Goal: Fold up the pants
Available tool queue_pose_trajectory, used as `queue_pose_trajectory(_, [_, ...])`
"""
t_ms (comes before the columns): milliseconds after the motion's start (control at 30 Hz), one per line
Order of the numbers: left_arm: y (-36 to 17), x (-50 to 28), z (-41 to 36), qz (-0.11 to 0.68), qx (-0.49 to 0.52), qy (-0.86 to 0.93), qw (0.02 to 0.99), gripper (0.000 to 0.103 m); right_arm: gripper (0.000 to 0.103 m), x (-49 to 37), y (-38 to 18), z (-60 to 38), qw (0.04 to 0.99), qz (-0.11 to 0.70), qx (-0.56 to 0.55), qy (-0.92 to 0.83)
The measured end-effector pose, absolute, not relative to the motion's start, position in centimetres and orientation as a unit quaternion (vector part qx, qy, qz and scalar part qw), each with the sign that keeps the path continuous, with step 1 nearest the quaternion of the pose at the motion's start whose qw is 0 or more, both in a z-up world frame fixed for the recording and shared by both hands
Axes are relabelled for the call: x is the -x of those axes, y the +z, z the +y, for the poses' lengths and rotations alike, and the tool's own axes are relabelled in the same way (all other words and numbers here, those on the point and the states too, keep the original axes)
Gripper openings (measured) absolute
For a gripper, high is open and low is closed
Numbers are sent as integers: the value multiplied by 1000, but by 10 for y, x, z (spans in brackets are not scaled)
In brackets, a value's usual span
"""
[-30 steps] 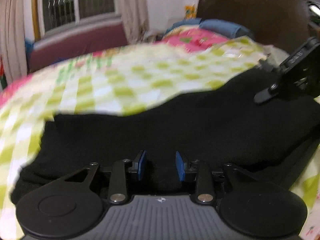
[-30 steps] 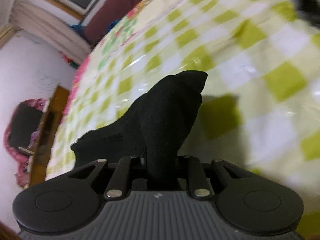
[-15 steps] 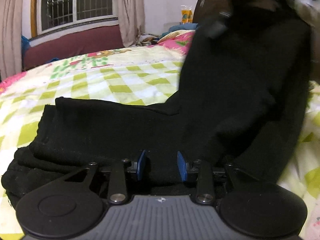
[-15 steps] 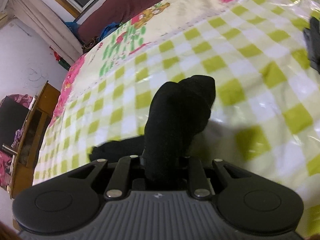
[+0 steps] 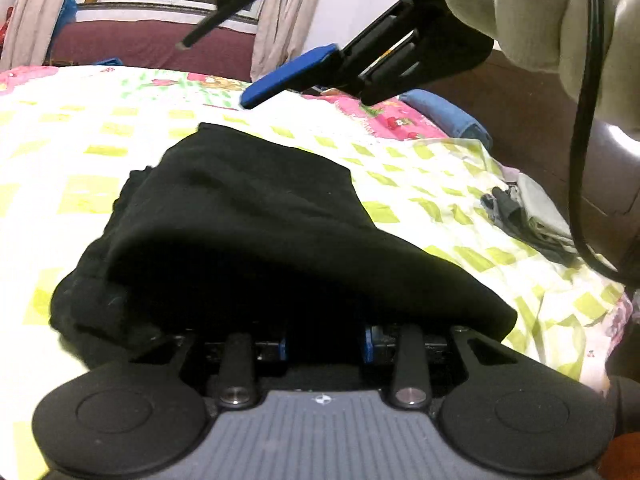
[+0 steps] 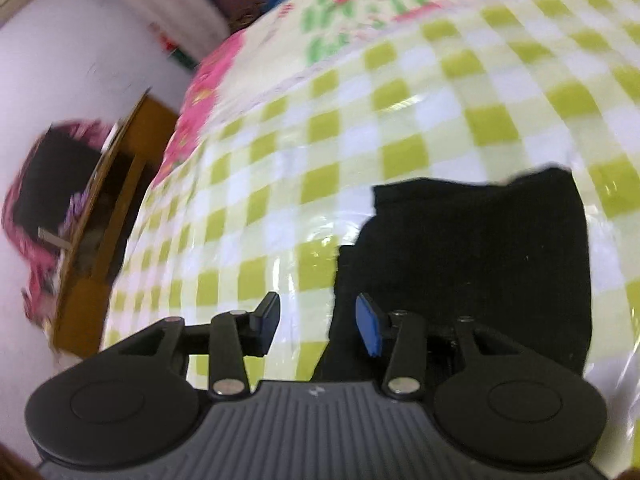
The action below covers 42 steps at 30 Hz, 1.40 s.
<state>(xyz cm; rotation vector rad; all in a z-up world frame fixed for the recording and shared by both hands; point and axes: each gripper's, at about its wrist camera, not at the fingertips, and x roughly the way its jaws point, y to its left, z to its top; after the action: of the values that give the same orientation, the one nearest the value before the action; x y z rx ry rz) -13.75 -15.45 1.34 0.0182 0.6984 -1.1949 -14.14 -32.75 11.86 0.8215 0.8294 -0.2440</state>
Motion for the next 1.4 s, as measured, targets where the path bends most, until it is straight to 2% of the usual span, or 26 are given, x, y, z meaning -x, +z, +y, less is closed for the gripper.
queue_pose_trajectory(133, [17, 139, -143, 314, -4, -549, 775, 48, 46, 148, 126, -320, 852, 402, -313, -120])
queue_pose_trajectory(333, [19, 147, -133, 295, -14, -519, 802, 50, 47, 152, 103, -293, 858, 447, -225, -113])
queue_pose_trajectory(400, [19, 142, -122, 294, 0, -502, 813, 50, 48, 148, 89, -286, 849, 464, -235, -94])
queue_pose_trajectory(500, [15, 129, -114, 317, 41, -487, 813, 50, 56, 139, 69, -278, 846, 473, -234, -81])
queue_pose_trajectory(567, [16, 127, -116, 310, 35, -477, 822, 50, 58, 134, 63, -280, 844, 470, -247, -79])
queue_pose_trajectory(667, [23, 132, -117, 290, 24, -480, 827, 50, 56, 139, 73, -286, 848, 458, -256, -72])
queue_pose_trajectory(833, [32, 143, -119, 255, -20, -475, 842, 50, 57, 141, 100, -289, 867, 450, -190, -98])
queue_pose_trajectory(1033, [39, 142, -99, 256, -7, -476, 841, 53, 59, 109, 107, -295, 875, 465, -95, -92])
queue_pose_trajectory(1133, [46, 131, -90, 255, 53, -480, 837, 62, 63, 104, 108, -318, 877, 453, -113, -111])
queue_pose_trajectory(1233, [49, 122, -95, 257, 91, -474, 837, 66, 65, 101, 104, -342, 870, 442, -178, -126])
queue_pose_trajectory(1333, [41, 119, -114, 262, 61, -456, 848, 67, 66, 92, 96, -347, 859, 450, -217, -111])
queue_pose_trajectory(1400, [40, 124, -124, 252, 25, -438, 862, 67, 66, 83, 93, -337, 860, 464, -179, -117])
